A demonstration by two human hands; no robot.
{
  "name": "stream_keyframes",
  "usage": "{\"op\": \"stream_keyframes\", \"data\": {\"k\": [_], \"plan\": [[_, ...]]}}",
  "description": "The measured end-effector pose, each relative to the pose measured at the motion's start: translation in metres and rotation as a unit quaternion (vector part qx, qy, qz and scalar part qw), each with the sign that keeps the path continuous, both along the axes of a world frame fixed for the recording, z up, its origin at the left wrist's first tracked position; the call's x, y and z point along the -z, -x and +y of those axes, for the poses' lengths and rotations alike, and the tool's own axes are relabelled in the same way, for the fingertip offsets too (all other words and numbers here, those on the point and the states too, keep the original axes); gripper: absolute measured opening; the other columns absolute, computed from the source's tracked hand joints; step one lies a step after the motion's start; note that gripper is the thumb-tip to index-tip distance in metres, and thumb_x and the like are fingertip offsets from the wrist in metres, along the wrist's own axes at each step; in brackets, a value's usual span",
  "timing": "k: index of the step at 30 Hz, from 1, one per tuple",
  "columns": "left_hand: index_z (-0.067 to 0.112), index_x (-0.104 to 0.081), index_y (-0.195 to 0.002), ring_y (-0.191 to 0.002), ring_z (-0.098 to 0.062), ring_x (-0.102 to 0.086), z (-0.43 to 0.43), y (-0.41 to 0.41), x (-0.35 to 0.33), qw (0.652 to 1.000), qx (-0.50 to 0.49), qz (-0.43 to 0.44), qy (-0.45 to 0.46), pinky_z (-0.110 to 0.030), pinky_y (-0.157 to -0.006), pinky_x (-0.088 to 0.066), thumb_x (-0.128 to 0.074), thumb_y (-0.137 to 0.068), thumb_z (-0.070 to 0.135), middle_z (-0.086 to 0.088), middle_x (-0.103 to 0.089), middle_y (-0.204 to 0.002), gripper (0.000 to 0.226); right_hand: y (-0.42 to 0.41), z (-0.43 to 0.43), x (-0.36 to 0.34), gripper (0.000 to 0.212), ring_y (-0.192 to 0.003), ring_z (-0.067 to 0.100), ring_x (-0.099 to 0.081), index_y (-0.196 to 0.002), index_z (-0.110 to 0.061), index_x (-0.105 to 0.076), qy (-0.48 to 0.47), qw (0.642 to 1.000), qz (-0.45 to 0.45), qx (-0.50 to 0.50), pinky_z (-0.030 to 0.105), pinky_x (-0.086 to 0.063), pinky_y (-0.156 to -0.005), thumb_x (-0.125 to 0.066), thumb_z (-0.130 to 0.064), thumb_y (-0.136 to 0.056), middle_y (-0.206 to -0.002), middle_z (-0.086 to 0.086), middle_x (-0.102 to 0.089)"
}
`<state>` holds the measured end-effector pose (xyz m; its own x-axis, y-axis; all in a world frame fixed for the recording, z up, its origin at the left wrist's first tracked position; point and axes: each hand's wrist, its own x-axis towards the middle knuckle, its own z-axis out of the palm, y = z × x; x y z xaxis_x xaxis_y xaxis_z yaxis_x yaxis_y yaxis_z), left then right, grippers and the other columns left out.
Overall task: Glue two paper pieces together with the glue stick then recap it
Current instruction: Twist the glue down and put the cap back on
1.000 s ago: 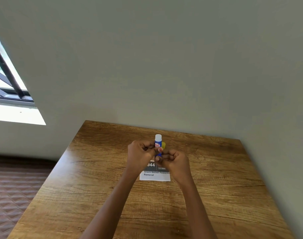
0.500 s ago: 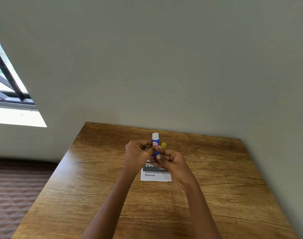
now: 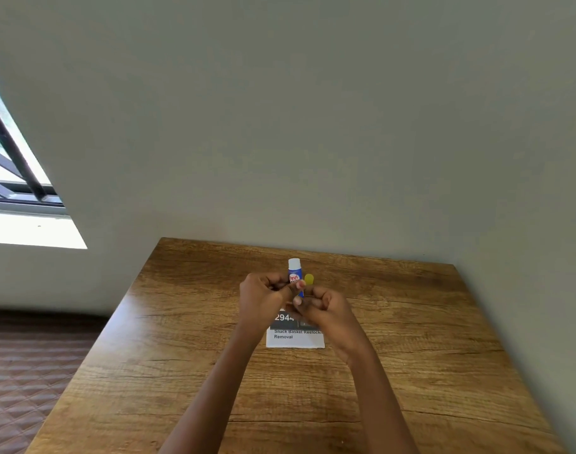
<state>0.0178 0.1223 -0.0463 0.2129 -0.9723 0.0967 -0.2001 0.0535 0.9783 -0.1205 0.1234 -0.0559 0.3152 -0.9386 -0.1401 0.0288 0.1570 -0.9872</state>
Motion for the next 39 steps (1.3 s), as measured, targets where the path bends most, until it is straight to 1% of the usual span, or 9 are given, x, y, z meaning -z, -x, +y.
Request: {"op": "stream_keyframes", "data": {"k": [4, 9, 15, 19, 24, 29, 34, 37, 39], "plan": [[0.017, -0.076, -0.081, -0.068, -0.006, -0.069, 0.001, -0.001, 0.004, 1.0, -0.001, 0.011, -0.01, -0.017, -0.061, -0.052, -0.078, -0.07, 0.022, 0.005, -0.074, -0.071, 0.012, 0.001, 0.0, -0.002, 0.024, -0.102, 0.029, -0.067, -0.11, 0.0, -0.064, -0.029, 0.998, -0.001, -0.055, 0.034, -0.055, -0.089, -0.056, -0.011, -0.09, -0.107, 0.023, -0.068], [0.02, -0.076, -0.077, -0.068, -0.01, -0.07, 0.001, 0.002, 0.008, 0.999, -0.008, 0.027, -0.035, -0.028, -0.063, -0.055, -0.077, -0.072, 0.023, 0.004, -0.074, -0.068, 0.005, -0.002, 0.002, -0.003, 0.013, -0.082, 0.026, -0.072, -0.09, -0.004, -0.071, -0.01, 0.997, 0.077, 0.03, 0.034, -0.059, -0.077, -0.072, -0.007, -0.078, -0.085, 0.018, -0.073], [0.018, -0.076, -0.081, -0.069, -0.024, -0.07, 0.0, 0.005, 0.007, 0.998, 0.0, 0.054, -0.046, -0.026, -0.059, -0.055, -0.076, -0.073, 0.025, -0.001, -0.074, -0.07, 0.01, -0.013, 0.001, 0.001, 0.04, -0.062, 0.011, -0.062, -0.075, -0.008, -0.066, 0.082, 0.951, 0.259, 0.145, 0.03, -0.052, -0.063, -0.089, -0.031, -0.053, -0.068, -0.002, -0.068], [0.016, -0.076, -0.078, -0.073, -0.022, -0.071, 0.0, 0.004, 0.011, 0.997, -0.002, 0.062, -0.055, -0.032, -0.065, -0.055, -0.076, -0.072, 0.026, -0.005, -0.074, -0.07, 0.011, -0.006, -0.004, 0.006, 0.043, -0.086, 0.02, -0.07, -0.094, -0.016, -0.07, 0.016, 0.984, 0.173, 0.029, 0.04, -0.057, -0.083, -0.081, -0.042, -0.061, -0.089, 0.004, -0.074], [0.014, -0.076, -0.078, -0.068, -0.01, -0.07, 0.001, -0.001, 0.007, 0.995, -0.003, 0.09, -0.05, -0.017, -0.059, -0.052, -0.077, -0.072, 0.023, -0.002, -0.074, -0.071, 0.011, -0.004, 0.0, 0.003, 0.028, -0.092, 0.024, -0.07, -0.108, 0.002, -0.063, -0.085, 0.995, 0.009, -0.042, 0.029, -0.058, -0.08, -0.052, -0.019, -0.093, -0.095, 0.013, -0.072], [0.02, -0.076, -0.075, -0.072, -0.014, -0.071, 0.0, 0.0, 0.006, 0.996, -0.008, 0.078, -0.052, -0.026, -0.066, -0.055, -0.077, -0.071, 0.025, -0.002, -0.074, -0.07, 0.006, -0.007, 0.002, -0.003, 0.019, -0.073, 0.018, -0.072, -0.087, -0.002, -0.071, -0.013, 0.993, 0.095, 0.071, 0.028, -0.059, -0.068, -0.076, -0.015, -0.074, -0.081, 0.015, -0.074], [0.016, -0.076, -0.079, -0.07, -0.019, -0.069, -0.002, 0.001, 0.003, 0.995, 0.003, 0.085, -0.047, -0.02, -0.059, -0.054, -0.079, -0.069, 0.025, -0.004, -0.075, -0.072, 0.014, -0.014, 0.002, 0.002, 0.037, -0.066, 0.004, -0.067, -0.08, -0.011, -0.066, 0.043, 0.967, 0.21, 0.138, 0.019, -0.053, -0.062, -0.088, -0.029, -0.056, -0.074, -0.003, -0.072], [0.015, -0.076, -0.078, -0.073, -0.014, -0.071, -0.001, -0.001, 0.004, 0.995, 0.007, 0.088, -0.049, -0.022, -0.066, -0.055, -0.079, -0.069, 0.025, -0.003, -0.075, -0.072, 0.014, -0.006, -0.001, 0.002, 0.036, -0.089, 0.017, -0.07, -0.098, -0.016, -0.069, -0.002, 0.993, 0.115, 0.03, 0.037, -0.056, -0.086, -0.08, -0.034, -0.069, -0.093, 0.006, -0.075], [0.018, -0.076, -0.076, -0.07, -0.006, -0.07, 0.0, -0.002, 0.004, 0.995, 0.001, 0.094, -0.045, -0.014, -0.061, -0.052, -0.079, -0.069, 0.023, 0.003, -0.075, -0.07, 0.009, -0.001, -0.001, 0.001, 0.033, -0.097, 0.024, -0.069, -0.104, -0.008, -0.069, -0.035, 0.999, 0.036, -0.005, 0.037, -0.055, -0.089, -0.068, -0.03, -0.08, -0.099, 0.015, -0.073]]}}
